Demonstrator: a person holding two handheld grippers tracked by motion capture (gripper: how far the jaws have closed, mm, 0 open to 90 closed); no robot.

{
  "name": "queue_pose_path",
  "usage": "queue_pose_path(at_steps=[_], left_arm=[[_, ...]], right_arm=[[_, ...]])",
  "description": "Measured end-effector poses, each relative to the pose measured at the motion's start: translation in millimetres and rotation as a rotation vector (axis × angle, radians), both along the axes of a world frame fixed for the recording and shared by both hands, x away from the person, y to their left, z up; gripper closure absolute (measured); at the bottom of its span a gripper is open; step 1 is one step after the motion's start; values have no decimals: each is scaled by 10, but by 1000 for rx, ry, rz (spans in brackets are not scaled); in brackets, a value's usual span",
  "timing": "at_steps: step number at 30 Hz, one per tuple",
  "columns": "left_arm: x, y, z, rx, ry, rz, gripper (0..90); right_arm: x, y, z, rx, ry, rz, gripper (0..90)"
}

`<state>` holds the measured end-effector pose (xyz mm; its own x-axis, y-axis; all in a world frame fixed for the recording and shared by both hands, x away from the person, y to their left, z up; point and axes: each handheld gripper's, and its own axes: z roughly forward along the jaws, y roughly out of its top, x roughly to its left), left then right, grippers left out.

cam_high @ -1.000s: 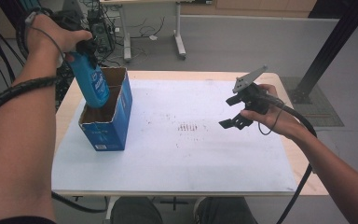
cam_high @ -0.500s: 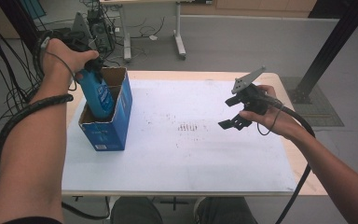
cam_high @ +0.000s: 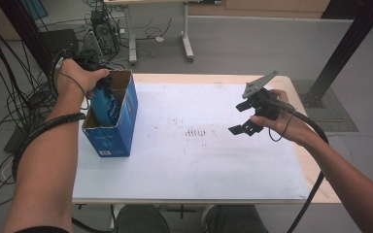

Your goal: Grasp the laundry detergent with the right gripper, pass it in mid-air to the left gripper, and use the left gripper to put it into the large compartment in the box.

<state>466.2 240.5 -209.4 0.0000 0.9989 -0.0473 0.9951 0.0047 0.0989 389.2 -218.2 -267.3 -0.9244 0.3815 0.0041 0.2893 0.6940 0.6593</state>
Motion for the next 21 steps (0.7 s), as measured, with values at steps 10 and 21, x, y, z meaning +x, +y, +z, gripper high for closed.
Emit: queue_pose_path(at_steps=[10,21], left_arm=[[-38,-14,-189,4,-3,0,375],[-50,-62,-377,7,1,-9,375]], right_arm=[[7,15,-38,2,4,4,92],[-3,-2,-61,2,8,1,92]])
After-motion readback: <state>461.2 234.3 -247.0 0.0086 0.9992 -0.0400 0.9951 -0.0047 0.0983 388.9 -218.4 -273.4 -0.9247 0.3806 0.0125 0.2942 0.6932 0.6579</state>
